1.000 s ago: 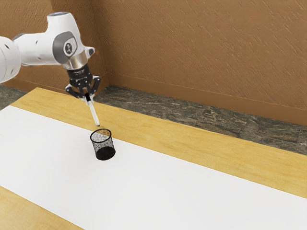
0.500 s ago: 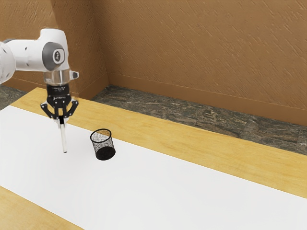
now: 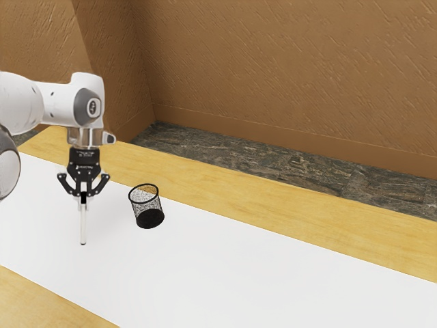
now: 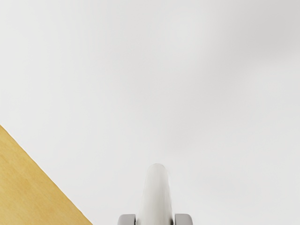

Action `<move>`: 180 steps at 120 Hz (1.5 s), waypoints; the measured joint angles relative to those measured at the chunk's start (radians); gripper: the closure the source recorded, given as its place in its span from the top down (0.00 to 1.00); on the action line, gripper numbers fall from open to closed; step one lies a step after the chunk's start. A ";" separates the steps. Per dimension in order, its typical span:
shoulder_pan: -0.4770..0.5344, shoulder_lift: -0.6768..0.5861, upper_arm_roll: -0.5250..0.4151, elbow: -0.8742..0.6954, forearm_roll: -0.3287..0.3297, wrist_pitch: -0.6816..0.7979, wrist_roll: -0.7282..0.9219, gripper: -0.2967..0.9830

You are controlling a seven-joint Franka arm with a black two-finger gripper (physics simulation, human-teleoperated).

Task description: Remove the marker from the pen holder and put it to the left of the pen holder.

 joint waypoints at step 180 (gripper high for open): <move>0.011 -0.257 -0.184 0.042 -0.077 0.259 0.421 0.75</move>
